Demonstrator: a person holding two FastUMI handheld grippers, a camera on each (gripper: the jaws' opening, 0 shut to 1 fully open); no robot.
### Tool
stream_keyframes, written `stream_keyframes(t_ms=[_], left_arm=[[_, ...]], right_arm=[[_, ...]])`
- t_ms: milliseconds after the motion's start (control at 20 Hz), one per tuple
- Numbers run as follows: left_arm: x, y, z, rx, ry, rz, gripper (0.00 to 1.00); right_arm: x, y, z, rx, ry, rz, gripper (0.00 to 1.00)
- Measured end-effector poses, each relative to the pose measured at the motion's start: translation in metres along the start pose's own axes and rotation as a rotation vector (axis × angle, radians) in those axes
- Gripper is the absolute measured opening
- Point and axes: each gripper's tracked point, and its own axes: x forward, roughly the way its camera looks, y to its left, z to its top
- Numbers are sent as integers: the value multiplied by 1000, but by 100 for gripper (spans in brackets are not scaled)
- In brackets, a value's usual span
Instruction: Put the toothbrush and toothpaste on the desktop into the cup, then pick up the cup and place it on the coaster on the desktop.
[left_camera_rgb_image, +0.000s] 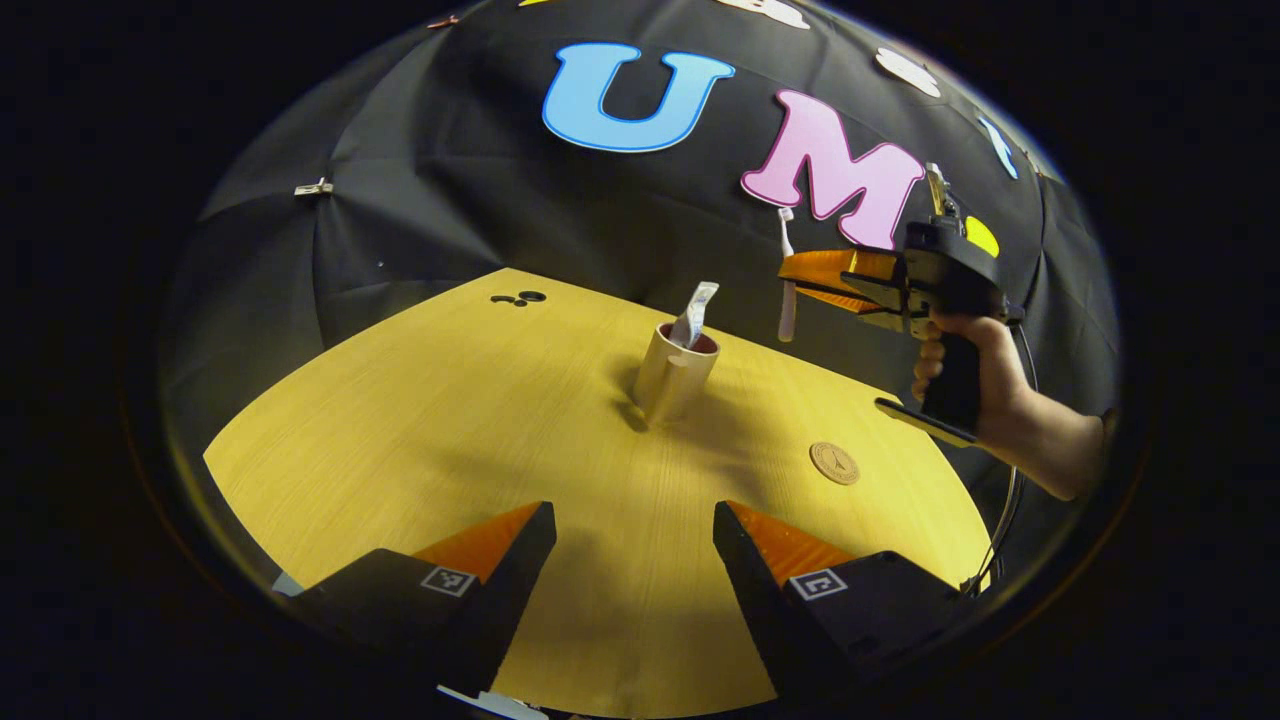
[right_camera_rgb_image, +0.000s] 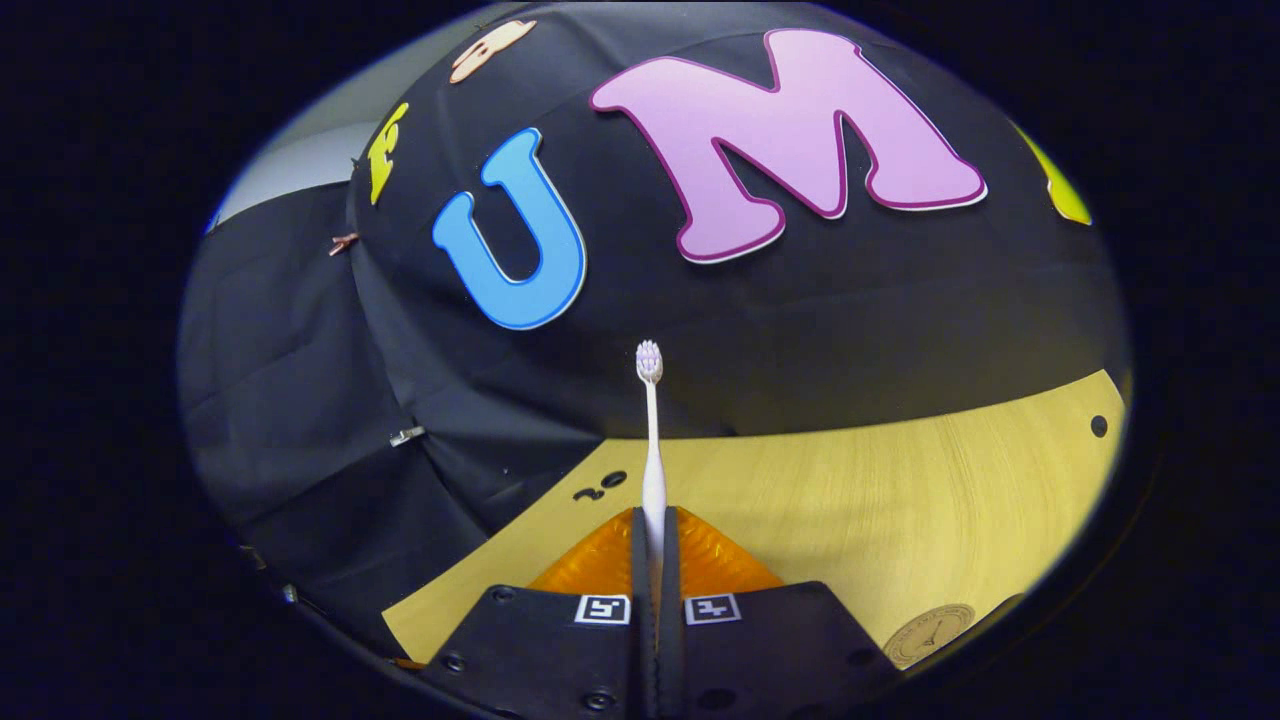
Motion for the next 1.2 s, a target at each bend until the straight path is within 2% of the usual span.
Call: stream_keyframes(t_ms=[300,450,600,950,1000,1050,1200], left_arm=[[11,15,7,-26,-32,-12,98],[23,16,2,21,-10,-41,98],[32,13,2,79,-13,-60,98],[41,10,-11,63,8,-68,98],[41,11,-12,65,11,-67,98],[41,11,-11,68,14,-65,98],[42,11,-6,68,12,-60,98]], right_arm=[[46,3,-24,17,-44,-11,5],[60,-6,-35,7,-49,-29,5],[66,-13,-40,-21,-75,-39,5],[64,-14,-86,-102,-40,-52,8],[62,-14,-90,-107,-37,-53,12],[58,-15,-89,-105,-37,-51,20],[49,-24,-80,-77,-39,-60,74]])
